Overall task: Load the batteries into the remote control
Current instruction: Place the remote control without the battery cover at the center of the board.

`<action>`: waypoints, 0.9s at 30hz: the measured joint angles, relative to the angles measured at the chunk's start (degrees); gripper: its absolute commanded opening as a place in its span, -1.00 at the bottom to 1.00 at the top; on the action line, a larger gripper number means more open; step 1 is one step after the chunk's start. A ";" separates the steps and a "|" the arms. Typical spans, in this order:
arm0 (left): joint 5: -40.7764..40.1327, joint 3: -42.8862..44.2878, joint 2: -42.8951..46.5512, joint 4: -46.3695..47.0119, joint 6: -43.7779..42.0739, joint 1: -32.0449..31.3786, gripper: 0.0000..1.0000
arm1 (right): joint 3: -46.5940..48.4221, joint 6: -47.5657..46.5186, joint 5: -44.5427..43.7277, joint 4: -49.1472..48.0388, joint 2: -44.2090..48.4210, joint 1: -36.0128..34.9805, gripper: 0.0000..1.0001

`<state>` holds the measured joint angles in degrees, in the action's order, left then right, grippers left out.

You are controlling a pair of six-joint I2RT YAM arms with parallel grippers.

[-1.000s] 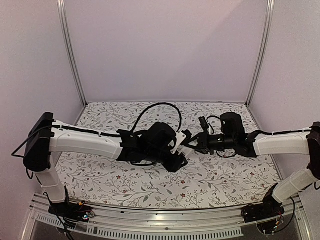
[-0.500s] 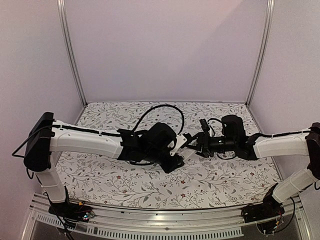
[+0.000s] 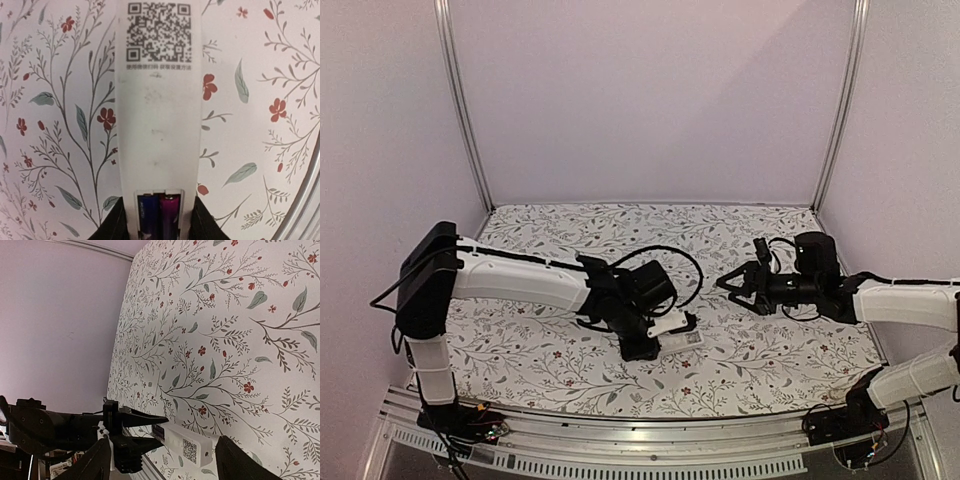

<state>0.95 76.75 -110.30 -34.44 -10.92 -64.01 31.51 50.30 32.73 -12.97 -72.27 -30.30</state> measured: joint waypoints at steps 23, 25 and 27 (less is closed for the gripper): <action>0.04 4.07 -1.40 -13.88 -11.50 2.82 0.36 | 0.04 -6.86 0.94 9.05 6.49 0.92 0.55; 0.04 -0.55 4.59 -12.57 -12.24 4.11 0.27 | 0.09 -7.23 1.07 9.14 7.04 0.96 0.55; 0.00 -5.25 10.47 -11.19 -13.42 5.77 0.16 | 0.28 -7.74 1.31 9.16 7.34 0.98 0.56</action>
<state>0.95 71.50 -99.83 -45.63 -24.34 -58.24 31.79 42.57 34.04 -3.81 -64.93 -29.32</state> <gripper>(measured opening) 0.647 0.776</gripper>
